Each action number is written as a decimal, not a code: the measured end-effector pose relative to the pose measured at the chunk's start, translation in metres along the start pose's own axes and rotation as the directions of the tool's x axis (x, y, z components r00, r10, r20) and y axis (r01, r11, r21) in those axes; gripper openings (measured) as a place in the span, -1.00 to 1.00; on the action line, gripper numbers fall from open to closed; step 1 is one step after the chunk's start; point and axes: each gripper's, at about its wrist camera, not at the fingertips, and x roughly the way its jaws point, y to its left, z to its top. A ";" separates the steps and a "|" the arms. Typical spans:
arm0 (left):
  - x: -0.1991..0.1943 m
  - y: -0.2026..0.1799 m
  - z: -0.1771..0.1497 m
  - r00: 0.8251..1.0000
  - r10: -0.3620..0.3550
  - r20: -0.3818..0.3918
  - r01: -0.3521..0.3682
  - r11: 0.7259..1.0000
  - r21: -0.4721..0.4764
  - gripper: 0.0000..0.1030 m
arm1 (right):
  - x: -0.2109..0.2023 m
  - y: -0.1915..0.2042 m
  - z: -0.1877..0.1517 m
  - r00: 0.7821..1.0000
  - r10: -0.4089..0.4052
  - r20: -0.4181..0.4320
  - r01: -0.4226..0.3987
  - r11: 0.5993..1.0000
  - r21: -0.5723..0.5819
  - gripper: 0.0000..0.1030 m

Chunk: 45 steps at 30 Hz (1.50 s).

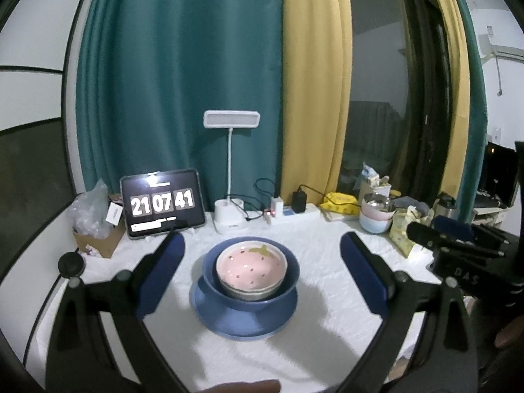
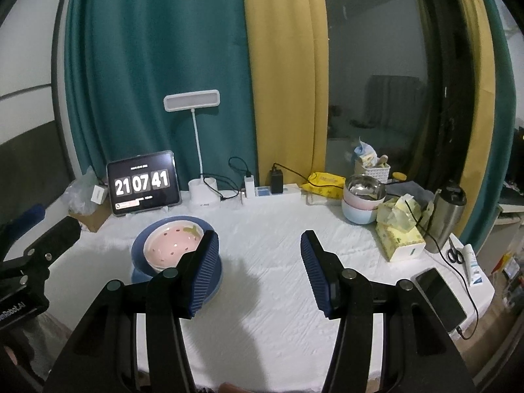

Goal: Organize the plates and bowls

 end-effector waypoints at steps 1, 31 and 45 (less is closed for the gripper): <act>-0.002 -0.001 0.001 1.000 0.001 0.003 -0.001 1.000 0.003 0.88 | -0.001 0.000 0.000 1.000 0.000 0.003 0.000 1.000 0.000 0.07; -0.012 0.001 0.006 1.000 0.009 0.029 -0.010 1.000 0.014 0.88 | -0.011 -0.003 0.001 1.000 -0.002 0.026 0.002 1.000 -0.001 0.07; -0.012 0.003 0.006 0.999 0.015 0.029 -0.016 1.000 0.008 0.88 | -0.011 -0.003 0.001 1.000 -0.003 0.024 0.003 1.000 0.001 0.07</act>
